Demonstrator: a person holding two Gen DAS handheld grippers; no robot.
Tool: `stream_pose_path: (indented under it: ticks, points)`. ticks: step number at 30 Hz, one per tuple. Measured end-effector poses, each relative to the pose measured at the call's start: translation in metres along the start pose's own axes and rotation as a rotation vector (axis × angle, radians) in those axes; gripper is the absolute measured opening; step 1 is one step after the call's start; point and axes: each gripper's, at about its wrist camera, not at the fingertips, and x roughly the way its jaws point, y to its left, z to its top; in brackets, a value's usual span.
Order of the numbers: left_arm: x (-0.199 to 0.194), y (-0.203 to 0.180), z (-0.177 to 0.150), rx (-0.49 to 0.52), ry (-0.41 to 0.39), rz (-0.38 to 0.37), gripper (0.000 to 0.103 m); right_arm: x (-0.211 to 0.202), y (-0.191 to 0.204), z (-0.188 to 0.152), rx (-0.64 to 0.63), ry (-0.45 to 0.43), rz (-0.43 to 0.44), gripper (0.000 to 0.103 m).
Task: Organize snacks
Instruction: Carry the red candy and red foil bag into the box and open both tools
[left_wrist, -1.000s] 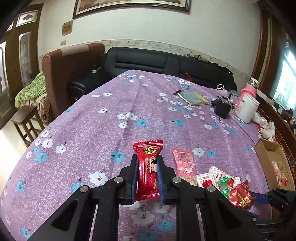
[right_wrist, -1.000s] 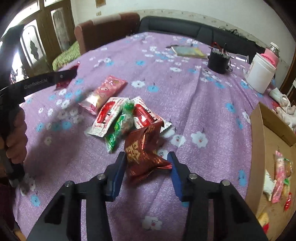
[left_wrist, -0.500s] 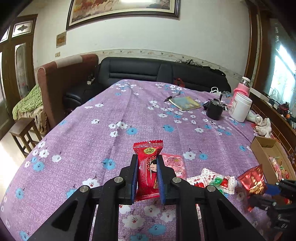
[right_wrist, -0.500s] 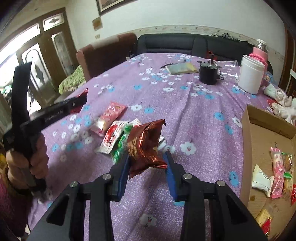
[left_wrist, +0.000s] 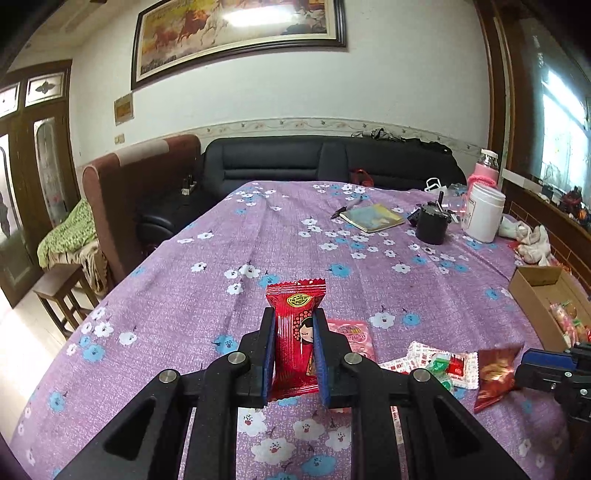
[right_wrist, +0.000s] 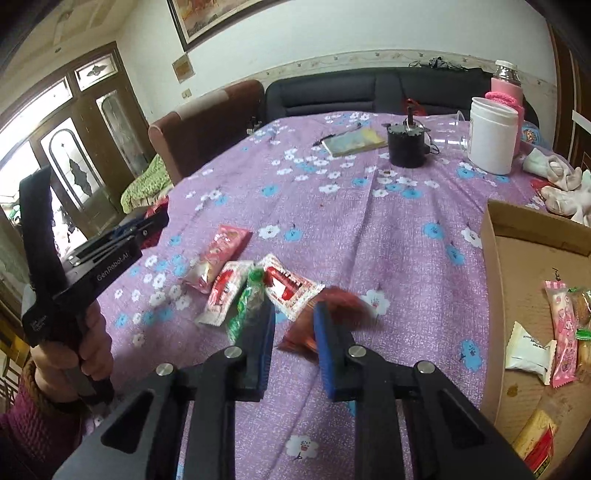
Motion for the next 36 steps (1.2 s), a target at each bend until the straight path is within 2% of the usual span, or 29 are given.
stream_pose_path:
  ticks: [4,7,10,11,12,15,17,19,21,22,36]
  points:
    - [0.002,-0.006,-0.002,0.033,-0.001,0.021,0.019,0.003,-0.004,-0.001,0.016,0.023,0.000,0.024]
    - [0.005,-0.006,-0.002,0.032,0.009,0.018,0.019,-0.005,-0.013,0.001,0.059,-0.005,-0.054,0.045]
    - [0.007,-0.005,-0.002,0.021,0.020,0.015,0.019,-0.013,-0.027,0.004,0.135,-0.035,-0.060,0.052]
    - [0.008,-0.005,-0.001,0.015,0.024,0.011,0.019,-0.013,-0.029,0.004,0.144,-0.032,-0.058,0.057]
    - [0.009,-0.004,-0.001,0.010,0.027,0.008,0.019,-0.010,-0.030,0.005,0.149,-0.018,-0.059,0.058]
    - [0.010,-0.003,-0.001,0.001,0.030,0.003,0.019,0.004,-0.023,0.001,0.137,0.027,-0.061,0.058]
    - [0.010,-0.003,-0.001,-0.001,0.032,-0.002,0.019,0.017,-0.015,-0.001,0.103,0.056,-0.120,0.058]
    - [0.009,-0.003,0.000,-0.001,0.029,-0.004,0.019,0.027,-0.011,-0.003,0.078,0.070,-0.132,0.057]
    - [0.008,-0.003,0.000,-0.002,0.025,-0.006,0.019,0.035,-0.013,-0.006,0.068,0.089,-0.134,0.036]
    - [0.008,-0.003,-0.001,-0.001,0.024,-0.007,0.019,0.036,-0.013,-0.007,0.062,0.083,-0.144,0.034]
    - [0.008,-0.006,-0.002,0.019,0.009,0.008,0.019,0.006,-0.010,-0.002,0.064,-0.018,-0.088,0.032]
